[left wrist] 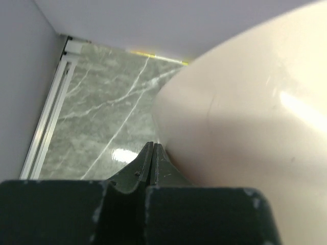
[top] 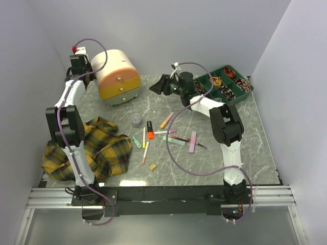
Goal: Sort the stationery into containers
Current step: Move the storage box to the center of the board.
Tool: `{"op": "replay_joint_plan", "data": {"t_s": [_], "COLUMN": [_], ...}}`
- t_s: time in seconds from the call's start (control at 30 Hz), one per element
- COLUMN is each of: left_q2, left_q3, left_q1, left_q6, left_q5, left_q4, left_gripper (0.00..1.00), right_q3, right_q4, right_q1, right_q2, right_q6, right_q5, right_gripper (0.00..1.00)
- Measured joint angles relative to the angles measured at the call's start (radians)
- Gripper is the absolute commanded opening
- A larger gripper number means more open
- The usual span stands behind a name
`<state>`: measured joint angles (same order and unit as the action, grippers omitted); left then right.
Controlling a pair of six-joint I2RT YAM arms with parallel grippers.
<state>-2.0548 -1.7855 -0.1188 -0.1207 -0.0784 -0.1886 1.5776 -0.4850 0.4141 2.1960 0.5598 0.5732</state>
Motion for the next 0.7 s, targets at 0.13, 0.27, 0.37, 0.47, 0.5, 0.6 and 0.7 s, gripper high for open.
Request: {"op": "replay_joint_plan", "data": {"t_s": [0.13,0.27,0.37,0.47,0.5,0.6,0.7], "left_q2": [0.016,0.060,0.097,0.117,0.124,0.148,0.156], "left_q3": [0.021,0.119,0.195,0.242,0.257,0.288,0.289], "left_q1": [-0.005,-0.013,-0.011,0.000,0.006,0.034,0.063], "left_q6": [-0.008,-0.008,-0.009,-0.009,-0.010,-0.021,-0.027], "left_q5": [0.006,0.029,0.060,0.090,0.098,0.119,0.132], "left_q4": [-0.055,-0.098,-0.140,-0.158,-0.162,-0.175,-0.175], "left_gripper": [0.01,0.01,0.01,0.01,0.01,0.01,0.01], "right_q3": [0.000,0.039,0.116,0.168,0.177,0.185,0.182], "right_q4": [0.000,0.032,0.050,0.051,0.051,0.053,0.063], "right_q1": [-0.005,-0.015,-0.028,-0.042,-0.045,-0.053,-0.056], "right_q2": [0.000,0.005,0.021,0.022,0.022,0.022,0.022], "right_q6": [-0.004,-0.023,-0.040,-0.058,-0.061,-0.072,-0.082], "right_q5": [0.000,-0.009,-0.031,-0.047,-0.052,-0.063,-0.068], "right_gripper": [0.68,0.68,0.68,0.69,0.69,0.69,0.69]}}
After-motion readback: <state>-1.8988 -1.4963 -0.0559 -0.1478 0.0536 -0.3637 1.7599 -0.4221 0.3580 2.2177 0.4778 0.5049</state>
